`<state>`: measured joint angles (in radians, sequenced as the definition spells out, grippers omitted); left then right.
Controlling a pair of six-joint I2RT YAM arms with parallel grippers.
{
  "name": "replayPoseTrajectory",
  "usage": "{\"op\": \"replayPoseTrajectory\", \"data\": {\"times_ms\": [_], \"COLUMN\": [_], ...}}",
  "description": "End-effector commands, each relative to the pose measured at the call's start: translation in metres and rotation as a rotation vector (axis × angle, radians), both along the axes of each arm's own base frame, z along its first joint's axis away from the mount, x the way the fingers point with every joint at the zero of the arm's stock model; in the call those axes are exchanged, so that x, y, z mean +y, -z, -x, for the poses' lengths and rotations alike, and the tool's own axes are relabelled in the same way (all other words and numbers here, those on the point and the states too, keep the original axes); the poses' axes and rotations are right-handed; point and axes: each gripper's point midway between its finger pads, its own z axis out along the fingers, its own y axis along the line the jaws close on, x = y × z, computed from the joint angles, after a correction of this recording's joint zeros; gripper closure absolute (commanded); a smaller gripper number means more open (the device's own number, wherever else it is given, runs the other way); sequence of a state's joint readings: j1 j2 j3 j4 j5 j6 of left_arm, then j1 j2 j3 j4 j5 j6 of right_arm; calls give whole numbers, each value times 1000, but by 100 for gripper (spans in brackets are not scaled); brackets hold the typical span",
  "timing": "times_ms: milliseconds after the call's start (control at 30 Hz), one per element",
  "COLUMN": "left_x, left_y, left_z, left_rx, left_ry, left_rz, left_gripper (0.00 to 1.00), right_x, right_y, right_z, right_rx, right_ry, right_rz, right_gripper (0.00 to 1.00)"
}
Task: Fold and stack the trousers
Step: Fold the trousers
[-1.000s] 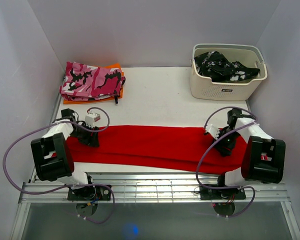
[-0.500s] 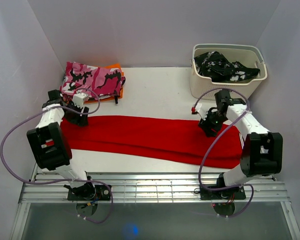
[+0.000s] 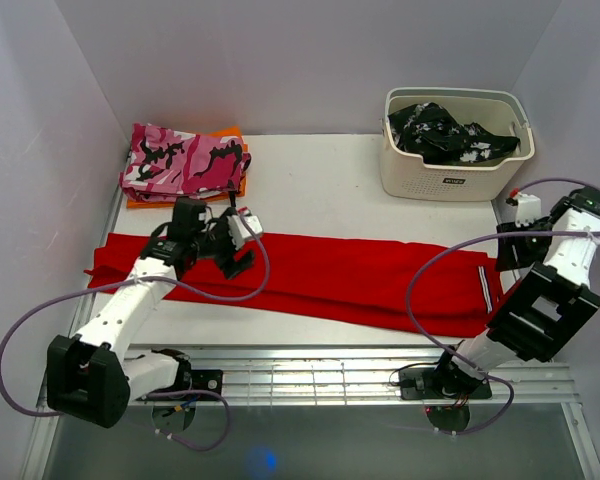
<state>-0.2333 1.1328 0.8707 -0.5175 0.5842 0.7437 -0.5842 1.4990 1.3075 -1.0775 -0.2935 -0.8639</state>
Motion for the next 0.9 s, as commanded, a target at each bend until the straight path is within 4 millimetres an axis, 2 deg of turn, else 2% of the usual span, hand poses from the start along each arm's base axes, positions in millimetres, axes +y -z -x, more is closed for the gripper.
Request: {"op": "replayPoseTrajectory", "data": {"times_ms": [0, 67, 100, 133, 167, 200, 333, 533, 833, 867], "left_x": [-31, -45, -61, -69, -73, -86, -106, -115, -110, -110], "left_y": [22, 36, 43, 46, 57, 62, 81, 105, 124, 125], "left_z": [11, 17, 28, 27, 27, 37, 46, 48, 45, 46], "left_rx": [4, 26, 29, 8, 14, 11, 20, 1, -5, -2], "left_ry": [66, 111, 164, 181, 184, 233, 287, 302, 307, 311], "left_rz": [-36, -64, -80, -91, -129, -143, -185, -248, -307, -307], "left_gripper": [12, 15, 16, 16, 17, 18, 20, 25, 27, 27], "right_x": [-4, -5, -5, -3, 0, 3, 11, 20, 23, 25], "right_y": [8, 19, 22, 27, 31, 33, 39, 58, 76, 77], "right_z": [35, 43, 46, 48, 51, 52, 53, 65, 73, 75], "right_rx": [121, 156, 165, 181, 194, 201, 223, 278, 325, 330], "right_ry": [115, 124, 138, 141, 144, 146, 160, 196, 227, 227], "right_rz": [-100, -122, -140, -162, -186, -201, -256, -288, -292, -298], "right_gripper": [39, 39, 40, 40, 41, 41, 40, 40, 40, 43]}}
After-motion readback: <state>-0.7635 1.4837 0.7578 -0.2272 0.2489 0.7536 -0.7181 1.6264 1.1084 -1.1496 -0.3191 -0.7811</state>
